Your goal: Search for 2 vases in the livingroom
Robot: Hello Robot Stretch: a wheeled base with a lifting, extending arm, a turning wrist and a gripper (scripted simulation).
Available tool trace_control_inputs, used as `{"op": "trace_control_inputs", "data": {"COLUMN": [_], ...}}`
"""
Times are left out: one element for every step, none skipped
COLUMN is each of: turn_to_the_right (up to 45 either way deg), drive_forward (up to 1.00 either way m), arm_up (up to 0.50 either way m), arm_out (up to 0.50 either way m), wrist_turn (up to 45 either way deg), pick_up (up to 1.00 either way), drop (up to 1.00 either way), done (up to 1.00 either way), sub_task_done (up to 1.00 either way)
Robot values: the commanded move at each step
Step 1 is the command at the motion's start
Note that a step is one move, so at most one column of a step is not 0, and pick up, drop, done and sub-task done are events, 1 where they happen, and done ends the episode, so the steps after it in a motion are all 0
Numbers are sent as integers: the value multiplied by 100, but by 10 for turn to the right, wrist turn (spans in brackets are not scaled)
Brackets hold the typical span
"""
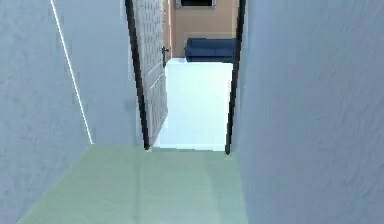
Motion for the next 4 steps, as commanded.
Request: {"op": "trace_control_inputs", "data": {"turn_to_the_right": [0,0,90,0], "drive_forward": [100,100,0,35], "arm_up": [0,0,0,0], "arm_out": [0,0,0,0], "wrist_turn": [0,0,0,0], "pick_up": [0,0,0,0], "drop": [0,0,0,0], "done": [0,0,0,0], "sub_task_done": [0,0,0,0]}}
